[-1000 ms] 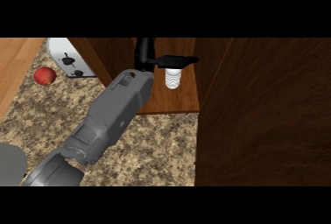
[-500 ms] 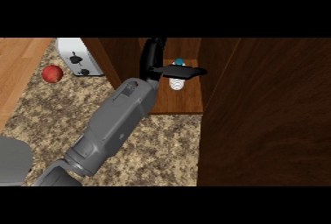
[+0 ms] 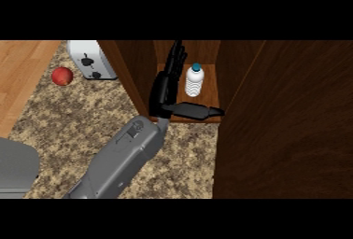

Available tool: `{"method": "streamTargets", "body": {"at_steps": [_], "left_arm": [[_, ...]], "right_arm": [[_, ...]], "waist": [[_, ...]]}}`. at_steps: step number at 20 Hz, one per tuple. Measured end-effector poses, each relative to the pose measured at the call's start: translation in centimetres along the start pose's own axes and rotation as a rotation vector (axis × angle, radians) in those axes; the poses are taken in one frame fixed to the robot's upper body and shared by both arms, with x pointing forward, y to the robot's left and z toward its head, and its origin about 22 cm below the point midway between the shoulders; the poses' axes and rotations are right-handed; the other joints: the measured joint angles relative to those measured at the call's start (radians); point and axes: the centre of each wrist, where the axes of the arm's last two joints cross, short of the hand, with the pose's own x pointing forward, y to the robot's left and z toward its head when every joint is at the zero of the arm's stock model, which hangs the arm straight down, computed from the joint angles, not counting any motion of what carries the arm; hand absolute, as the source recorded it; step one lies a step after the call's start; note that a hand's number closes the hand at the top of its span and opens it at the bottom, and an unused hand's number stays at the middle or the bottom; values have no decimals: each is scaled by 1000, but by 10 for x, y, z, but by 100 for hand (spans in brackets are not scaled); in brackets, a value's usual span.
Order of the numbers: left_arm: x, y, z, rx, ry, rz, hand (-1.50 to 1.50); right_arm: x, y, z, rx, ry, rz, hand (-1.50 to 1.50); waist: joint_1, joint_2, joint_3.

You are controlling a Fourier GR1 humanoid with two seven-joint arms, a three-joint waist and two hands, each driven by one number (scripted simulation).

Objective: Pick up the bottled water, place it into the cabinet and close the cabinet

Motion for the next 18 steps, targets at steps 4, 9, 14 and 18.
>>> {"method": "streamTargets", "body": {"at_steps": [4, 9, 14, 18], "left_arm": [[4, 0, 32, -20, 3, 36, -150], [18, 14, 69, -24, 18, 63, -150], [25, 26, 105, -12, 22, 81, -150], [33, 39, 124, 11, 21, 81, -150]], "right_arm": [[-2, 2, -6, -3, -5, -5, -150], [-4, 6, -14, 43, 7, -30, 150], [-5, 12, -21, 209, 64, -79, 150], [-6, 23, -25, 310, 89, -134, 150]], "waist": [[1, 1, 0], [1, 3, 0], [2, 4, -1], [-5, 4, -1]]}}
